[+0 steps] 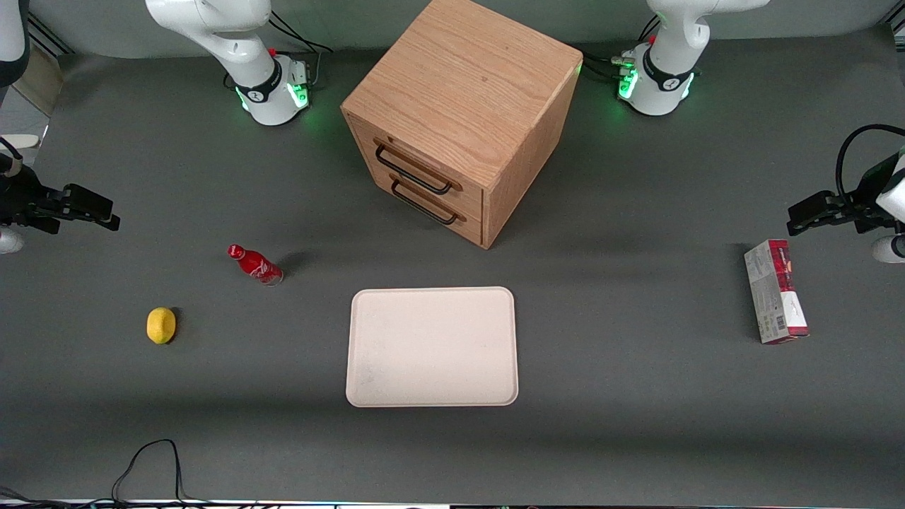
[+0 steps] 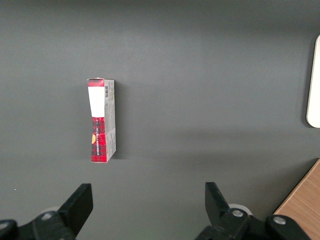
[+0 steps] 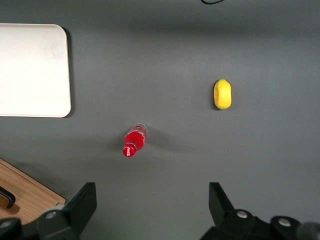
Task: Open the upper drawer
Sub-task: 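Move the right gripper toward the upper drawer's black handle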
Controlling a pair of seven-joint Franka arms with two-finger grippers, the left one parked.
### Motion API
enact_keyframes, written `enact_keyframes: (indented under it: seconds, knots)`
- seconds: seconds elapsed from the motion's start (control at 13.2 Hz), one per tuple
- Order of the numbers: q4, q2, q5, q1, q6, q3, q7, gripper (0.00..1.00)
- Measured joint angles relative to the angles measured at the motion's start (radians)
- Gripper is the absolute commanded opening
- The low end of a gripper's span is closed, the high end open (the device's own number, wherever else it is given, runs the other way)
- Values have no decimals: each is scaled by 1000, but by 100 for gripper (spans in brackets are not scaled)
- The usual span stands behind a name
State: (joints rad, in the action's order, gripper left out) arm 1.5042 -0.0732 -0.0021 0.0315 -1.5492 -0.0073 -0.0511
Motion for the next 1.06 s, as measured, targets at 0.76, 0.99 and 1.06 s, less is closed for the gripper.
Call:
enact_keyframes:
  seconds: [0.76, 0.99, 1.06]
  knots:
    - [0, -9, 2, -130, 0, 21, -39, 100]
    - [0, -22, 12, -259, 0, 28, -39, 100]
    - [0, -29, 22, -298, -1, 29, -39, 100]
